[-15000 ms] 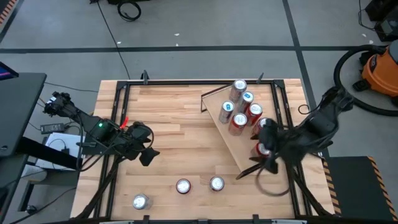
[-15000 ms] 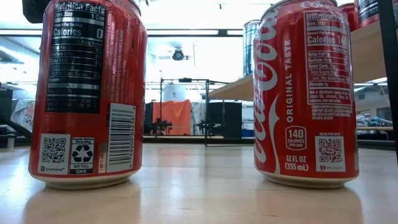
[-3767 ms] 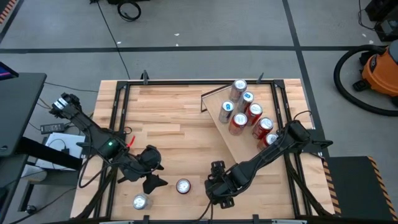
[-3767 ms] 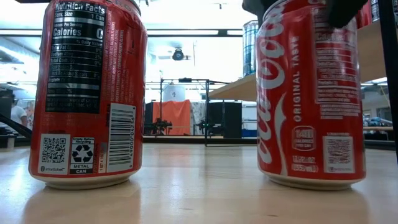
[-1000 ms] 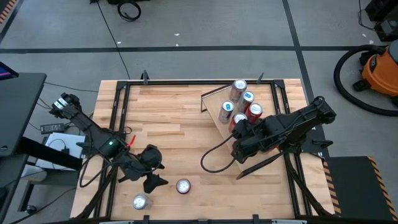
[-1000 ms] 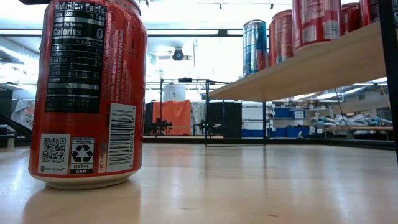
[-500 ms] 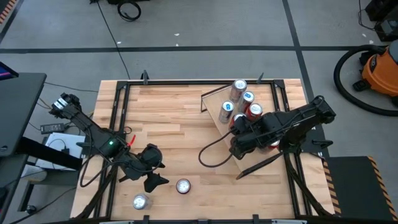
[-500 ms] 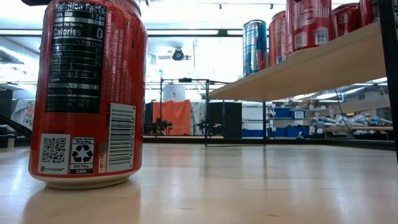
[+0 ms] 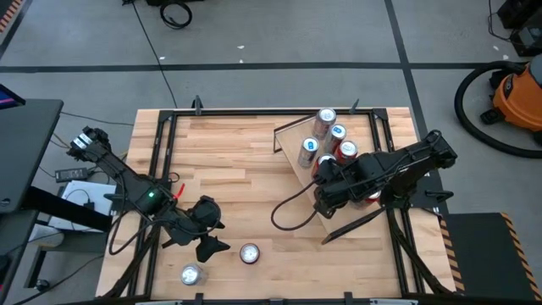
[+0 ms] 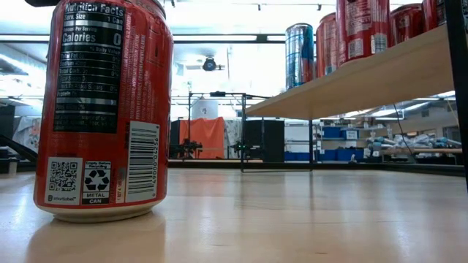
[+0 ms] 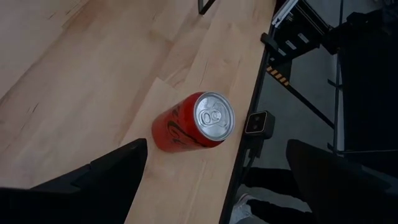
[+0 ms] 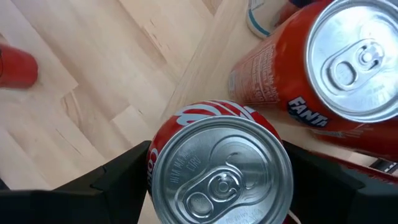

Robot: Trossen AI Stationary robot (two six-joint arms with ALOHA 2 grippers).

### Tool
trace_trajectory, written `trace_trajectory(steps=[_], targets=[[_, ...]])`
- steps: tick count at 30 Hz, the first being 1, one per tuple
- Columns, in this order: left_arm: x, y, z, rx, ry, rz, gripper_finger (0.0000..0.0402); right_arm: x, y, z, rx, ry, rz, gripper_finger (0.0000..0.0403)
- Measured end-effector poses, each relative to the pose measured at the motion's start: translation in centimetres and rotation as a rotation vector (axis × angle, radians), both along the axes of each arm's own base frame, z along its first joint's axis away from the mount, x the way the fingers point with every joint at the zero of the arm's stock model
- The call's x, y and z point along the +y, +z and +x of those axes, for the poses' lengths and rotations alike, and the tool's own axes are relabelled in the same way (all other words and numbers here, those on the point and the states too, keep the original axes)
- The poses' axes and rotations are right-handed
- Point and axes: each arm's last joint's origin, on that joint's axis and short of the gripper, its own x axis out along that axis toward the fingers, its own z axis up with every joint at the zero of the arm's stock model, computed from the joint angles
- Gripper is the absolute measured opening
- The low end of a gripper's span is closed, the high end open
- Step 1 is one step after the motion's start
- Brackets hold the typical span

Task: Place canned beverage on shelf
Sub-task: Put the right red soda can on the shelf aligned with the other red soda can

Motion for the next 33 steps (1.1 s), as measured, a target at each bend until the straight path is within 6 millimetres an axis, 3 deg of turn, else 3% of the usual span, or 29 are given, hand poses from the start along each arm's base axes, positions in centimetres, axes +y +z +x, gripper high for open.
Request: trace_trajectory(steps=[10,33], targets=[[0.0,0.0,0.0,-0.002,-0.007,0.007,0.0396,0.06,-0.03,-0.01,0.01,0.012,0.018,0.0353],[0.0,0.0,0.0,-0.002,-0.007,0.007,0.0396,-0.27,0.0,0.11,0.006,0.024,-0.016,0.0349]])
